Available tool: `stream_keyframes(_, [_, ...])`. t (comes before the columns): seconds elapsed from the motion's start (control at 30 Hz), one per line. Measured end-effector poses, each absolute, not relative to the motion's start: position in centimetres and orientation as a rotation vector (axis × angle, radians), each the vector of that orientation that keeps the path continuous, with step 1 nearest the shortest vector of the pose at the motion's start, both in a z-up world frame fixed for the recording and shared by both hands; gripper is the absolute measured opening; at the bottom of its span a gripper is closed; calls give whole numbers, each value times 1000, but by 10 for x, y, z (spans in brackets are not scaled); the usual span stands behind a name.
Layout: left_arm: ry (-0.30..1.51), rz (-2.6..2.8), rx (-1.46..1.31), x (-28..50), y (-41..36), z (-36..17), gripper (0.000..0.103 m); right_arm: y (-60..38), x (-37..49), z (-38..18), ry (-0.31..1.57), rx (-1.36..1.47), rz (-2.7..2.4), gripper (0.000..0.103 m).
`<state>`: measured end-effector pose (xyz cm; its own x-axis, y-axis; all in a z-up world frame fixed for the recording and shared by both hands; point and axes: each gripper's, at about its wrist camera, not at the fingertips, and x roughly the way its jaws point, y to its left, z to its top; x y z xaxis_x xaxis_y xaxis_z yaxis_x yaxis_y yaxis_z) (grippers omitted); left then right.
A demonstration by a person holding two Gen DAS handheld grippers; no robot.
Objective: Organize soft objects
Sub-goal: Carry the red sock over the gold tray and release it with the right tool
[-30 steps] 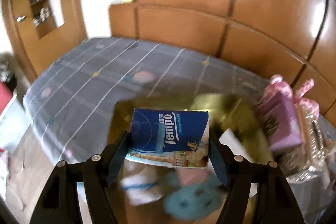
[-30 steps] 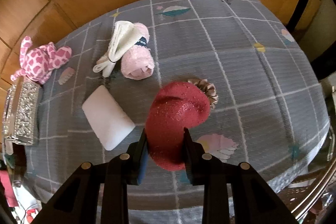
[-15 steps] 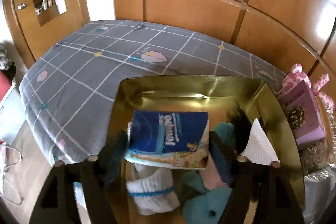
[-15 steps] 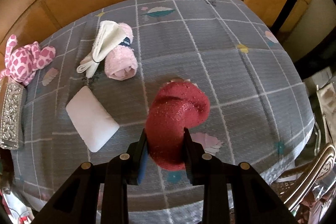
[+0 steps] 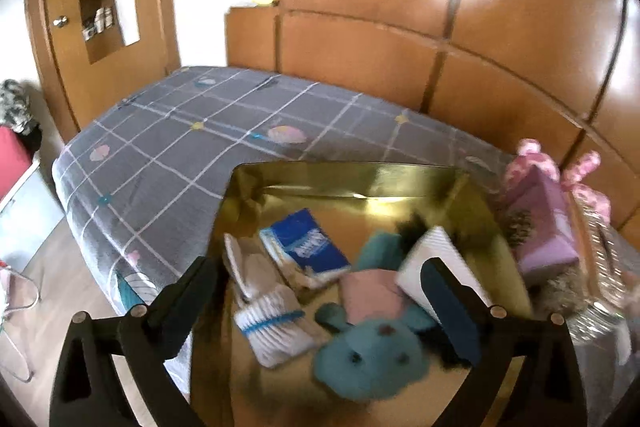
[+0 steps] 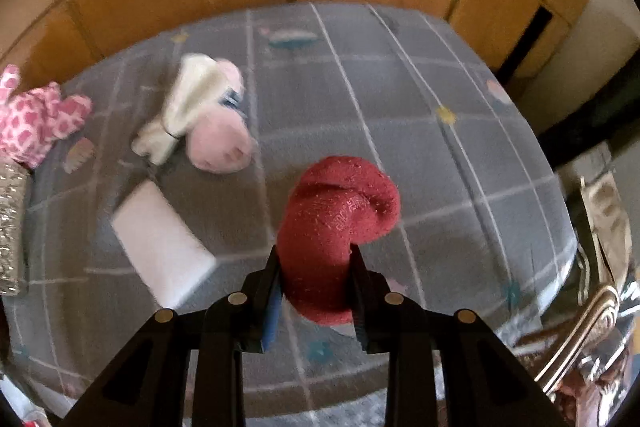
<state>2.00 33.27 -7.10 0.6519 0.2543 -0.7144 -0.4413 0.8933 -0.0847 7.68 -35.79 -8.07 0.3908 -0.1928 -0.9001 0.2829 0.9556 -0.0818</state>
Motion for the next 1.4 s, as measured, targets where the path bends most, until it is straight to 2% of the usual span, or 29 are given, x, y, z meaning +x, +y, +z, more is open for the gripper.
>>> stream_keyframes(0.43, [765,275,-189,-1,265,-59,103,-268,161,-42,990,26,-118,29])
stream_keyframes(0.97, [773,286,-245,-17,266,-61,103,-58,242,28,837,-111,241,29])
stream_keyframes(1.23, [770,337,-262,-34,282,-62,103,51,242,17,831,-146,452,29])
stream_keyframes(1.4, [748,344,-327,-46,298,-63,102,137,188,7,701,-277,732,29])
